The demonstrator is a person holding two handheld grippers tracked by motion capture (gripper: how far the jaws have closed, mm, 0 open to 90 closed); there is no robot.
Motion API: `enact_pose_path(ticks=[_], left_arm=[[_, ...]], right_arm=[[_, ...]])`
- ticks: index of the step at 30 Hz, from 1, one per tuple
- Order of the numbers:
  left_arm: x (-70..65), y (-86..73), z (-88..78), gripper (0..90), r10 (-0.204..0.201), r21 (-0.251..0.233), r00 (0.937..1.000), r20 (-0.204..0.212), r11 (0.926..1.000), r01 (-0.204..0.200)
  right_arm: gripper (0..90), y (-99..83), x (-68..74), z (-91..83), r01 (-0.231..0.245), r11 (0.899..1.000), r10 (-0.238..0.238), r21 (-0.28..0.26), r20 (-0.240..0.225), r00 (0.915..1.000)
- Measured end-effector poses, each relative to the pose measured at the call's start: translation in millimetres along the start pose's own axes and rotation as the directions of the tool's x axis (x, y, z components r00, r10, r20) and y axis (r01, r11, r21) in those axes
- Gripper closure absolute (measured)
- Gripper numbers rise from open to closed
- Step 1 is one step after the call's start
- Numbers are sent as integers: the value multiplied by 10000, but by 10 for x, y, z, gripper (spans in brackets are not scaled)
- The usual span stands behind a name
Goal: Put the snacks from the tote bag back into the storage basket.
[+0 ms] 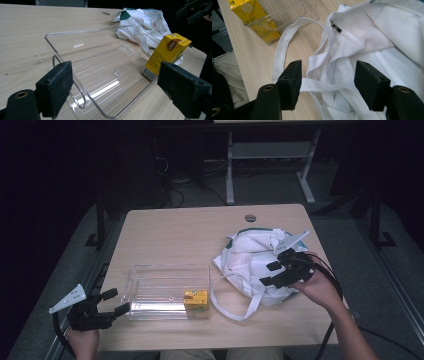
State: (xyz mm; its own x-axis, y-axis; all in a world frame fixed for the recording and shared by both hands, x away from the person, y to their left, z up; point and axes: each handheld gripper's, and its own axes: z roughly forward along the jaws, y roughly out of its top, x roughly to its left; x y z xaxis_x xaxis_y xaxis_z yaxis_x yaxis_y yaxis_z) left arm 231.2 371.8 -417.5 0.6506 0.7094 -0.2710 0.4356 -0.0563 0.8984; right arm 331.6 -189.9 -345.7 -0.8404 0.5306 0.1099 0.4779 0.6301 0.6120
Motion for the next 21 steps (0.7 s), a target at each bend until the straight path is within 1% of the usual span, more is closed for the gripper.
enact_pose_path(ticks=[6, 7, 9, 16, 21], left_arm=[[-2, -1, 3, 127, 4, 22, 10000, 2, 10000, -4], [-2, -1, 2, 127, -4, 19, 10000, 2, 10000, 4], [-3, -2, 0, 127, -11, 21, 10000, -2, 10000, 11], [-7, 1, 2, 128, 126, 101, 9999, 27, 9999, -126], [-13, 0, 0, 128, 88, 46, 10000, 40, 10000, -88]], right_arm=[[385, -170, -12, 3, -283, 9996, 284, -68, 32, 9996], [385, -195, -17, 2, -264, 9996, 265, -52, 44, 9996], [385, -242, -20, 2, -356, 9993, 357, -141, 42, 9994], [387, -372, -41, -18, -528, 9982, 532, -266, 113, 9985], [389, -476, -52, -27, -736, 9966, 743, -363, 186, 9971]])
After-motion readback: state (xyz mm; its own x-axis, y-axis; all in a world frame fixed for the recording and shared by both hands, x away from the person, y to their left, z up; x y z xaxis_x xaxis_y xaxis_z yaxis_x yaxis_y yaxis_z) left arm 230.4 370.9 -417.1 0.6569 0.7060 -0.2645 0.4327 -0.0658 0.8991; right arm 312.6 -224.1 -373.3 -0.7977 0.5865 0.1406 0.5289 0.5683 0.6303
